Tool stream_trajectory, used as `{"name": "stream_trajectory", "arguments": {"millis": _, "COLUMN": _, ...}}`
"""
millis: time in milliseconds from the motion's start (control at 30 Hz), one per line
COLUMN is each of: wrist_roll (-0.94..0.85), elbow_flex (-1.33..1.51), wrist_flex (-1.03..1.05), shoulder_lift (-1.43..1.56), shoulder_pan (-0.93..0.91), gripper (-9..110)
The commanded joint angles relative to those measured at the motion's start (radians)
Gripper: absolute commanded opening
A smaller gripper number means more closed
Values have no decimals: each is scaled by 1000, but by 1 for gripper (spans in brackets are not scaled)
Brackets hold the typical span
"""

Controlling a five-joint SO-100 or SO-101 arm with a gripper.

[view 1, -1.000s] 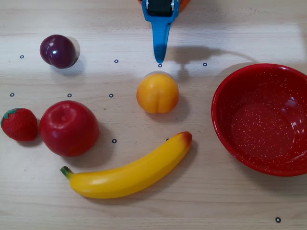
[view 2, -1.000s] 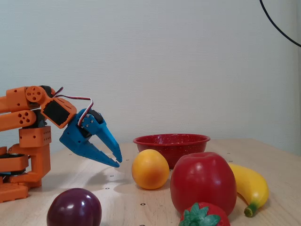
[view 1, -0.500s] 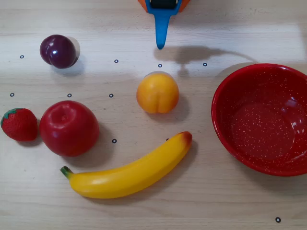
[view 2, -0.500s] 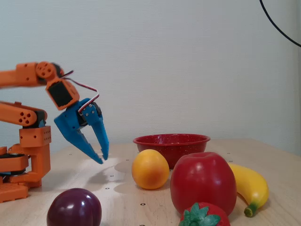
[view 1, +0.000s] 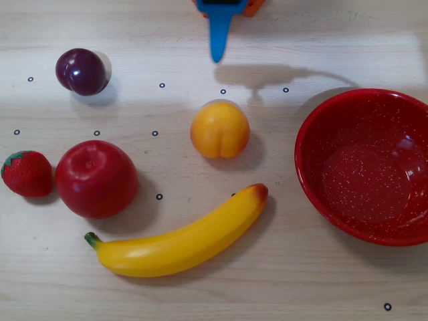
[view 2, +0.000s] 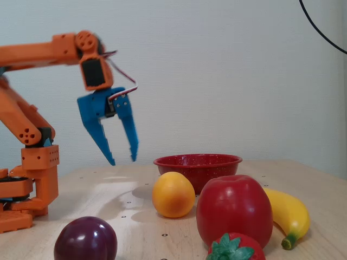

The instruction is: Put the peach in the red bowl.

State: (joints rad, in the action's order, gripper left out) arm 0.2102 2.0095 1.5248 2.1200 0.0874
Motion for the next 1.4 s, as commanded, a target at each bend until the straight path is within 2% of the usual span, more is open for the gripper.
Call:
{"name": "stream_trajectory", "arguments": {"millis": 0, "wrist_roll": -9, "elbow_flex": -173, "wrist_flex": 77, "shoulder_lift": -64, "shoulder_pan": 14, "gripper": 28}}
{"name": "stream_trajectory", "arguments": {"millis": 233, "wrist_roll": -18, "elbow_flex": -333, "wrist_flex": 189, "shoulder_lift": -232, "shoulder_pan": 17, "gripper": 47}}
{"name": "stream_trajectory", "arguments": {"millis": 433, "wrist_roll": 44, "elbow_flex": -348, "wrist_flex": 189, "shoulder_lift": -304, "shoulder_pan": 8, "gripper": 57}}
{"name": "stream_trajectory", "arguments": {"millis": 700, "wrist_roll": 86, "elbow_flex": -334, "wrist_flex": 114, "shoulder_lift": -413, "shoulder_pan": 11, "gripper": 62}}
{"name": "stream_trajectory", "arguments": {"millis": 1367, "wrist_roll": 95, "elbow_flex": -331, "wrist_flex": -140, "shoulder_lift": -658, "shoulder_pan": -38, "gripper": 63}}
